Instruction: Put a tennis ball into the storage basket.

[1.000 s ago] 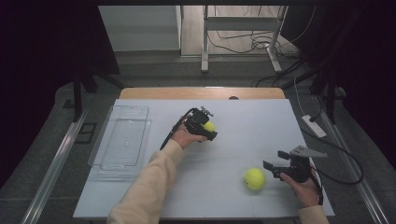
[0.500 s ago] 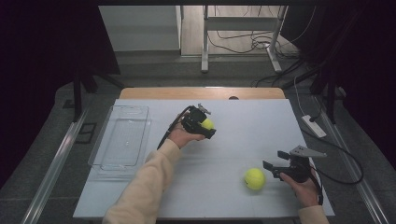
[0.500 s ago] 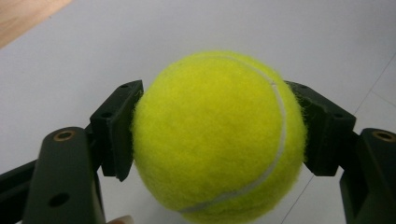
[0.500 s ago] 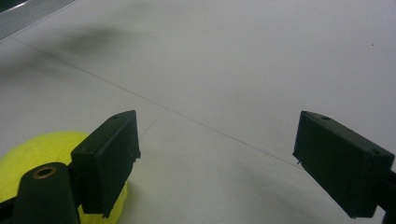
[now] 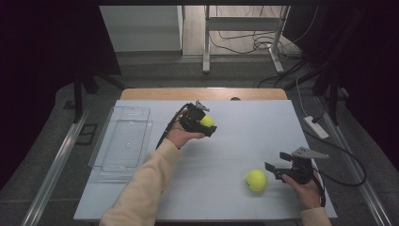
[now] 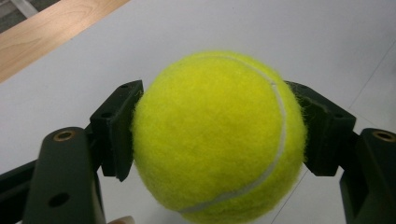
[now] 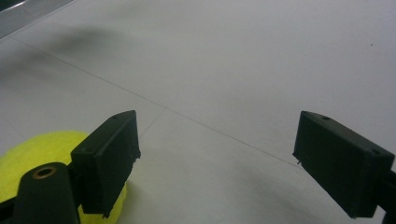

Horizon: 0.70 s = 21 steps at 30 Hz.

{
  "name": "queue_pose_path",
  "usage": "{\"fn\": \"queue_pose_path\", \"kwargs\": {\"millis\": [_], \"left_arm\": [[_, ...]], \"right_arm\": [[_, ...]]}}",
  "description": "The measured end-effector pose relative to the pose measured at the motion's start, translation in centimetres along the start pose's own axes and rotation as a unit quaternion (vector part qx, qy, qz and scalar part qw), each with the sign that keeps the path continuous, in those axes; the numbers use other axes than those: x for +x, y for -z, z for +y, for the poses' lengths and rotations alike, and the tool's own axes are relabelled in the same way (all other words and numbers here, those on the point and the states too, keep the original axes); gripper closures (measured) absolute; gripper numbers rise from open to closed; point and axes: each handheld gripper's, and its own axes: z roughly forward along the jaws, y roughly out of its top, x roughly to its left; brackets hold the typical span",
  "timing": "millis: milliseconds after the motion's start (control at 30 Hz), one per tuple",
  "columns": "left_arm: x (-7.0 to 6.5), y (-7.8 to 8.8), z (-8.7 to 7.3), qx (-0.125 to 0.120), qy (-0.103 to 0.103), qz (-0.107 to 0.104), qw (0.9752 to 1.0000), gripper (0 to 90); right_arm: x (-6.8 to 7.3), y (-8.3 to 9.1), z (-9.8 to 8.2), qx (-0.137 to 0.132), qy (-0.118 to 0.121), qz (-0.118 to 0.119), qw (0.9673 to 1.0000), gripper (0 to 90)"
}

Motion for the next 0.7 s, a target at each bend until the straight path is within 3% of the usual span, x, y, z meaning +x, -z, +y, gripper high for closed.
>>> {"fn": "queue_pose_path", "kwargs": {"millis": [700], "left_arm": [[1.0, 2.5, 0.4, -0.037, 0.013, 0.008, 0.9992, 26.7]], "right_arm": [[0.0, 0.0, 0.0, 0.000, 0.000, -0.001, 1.0000, 14.4]]}}
